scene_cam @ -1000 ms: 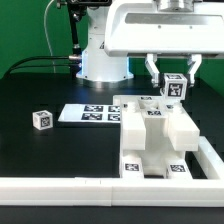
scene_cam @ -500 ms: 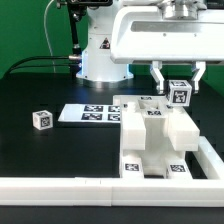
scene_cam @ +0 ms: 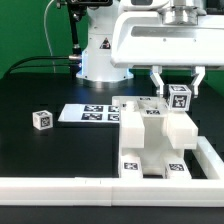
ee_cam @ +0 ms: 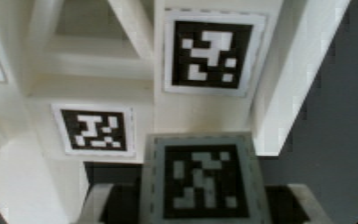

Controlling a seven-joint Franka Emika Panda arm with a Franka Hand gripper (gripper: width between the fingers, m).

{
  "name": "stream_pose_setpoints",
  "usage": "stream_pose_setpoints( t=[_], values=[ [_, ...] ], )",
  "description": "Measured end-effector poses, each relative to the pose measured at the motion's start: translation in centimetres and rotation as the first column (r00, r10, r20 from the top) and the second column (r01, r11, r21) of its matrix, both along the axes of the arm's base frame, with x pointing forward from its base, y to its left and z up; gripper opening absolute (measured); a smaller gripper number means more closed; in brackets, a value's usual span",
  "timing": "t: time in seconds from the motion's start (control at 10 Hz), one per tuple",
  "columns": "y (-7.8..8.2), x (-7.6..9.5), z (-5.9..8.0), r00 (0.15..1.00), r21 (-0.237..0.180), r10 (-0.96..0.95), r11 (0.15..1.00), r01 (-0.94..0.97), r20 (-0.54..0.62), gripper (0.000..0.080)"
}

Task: Assemble chair

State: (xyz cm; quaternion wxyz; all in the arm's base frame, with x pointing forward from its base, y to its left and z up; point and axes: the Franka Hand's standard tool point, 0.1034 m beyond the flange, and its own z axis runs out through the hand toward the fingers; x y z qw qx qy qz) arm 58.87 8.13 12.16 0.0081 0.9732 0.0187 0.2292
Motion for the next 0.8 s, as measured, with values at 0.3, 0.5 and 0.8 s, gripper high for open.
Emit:
stream_pose_setpoints(
  t=[0.3,0.5,0.8],
  values=[
    [0.03,0.31,-0.02,1.000,-0.002,0.003,1.000,-0.003,0.025,0.0282],
    [-0.01,0.51,-0.07,0.999,-0.004,0.004,1.000,-0.004,0.046,0.0282],
    [-0.02,0.54,-0.07,0.999,-0.007,0.011,1.000,-0.010,0.049,0.0282]
  ],
)
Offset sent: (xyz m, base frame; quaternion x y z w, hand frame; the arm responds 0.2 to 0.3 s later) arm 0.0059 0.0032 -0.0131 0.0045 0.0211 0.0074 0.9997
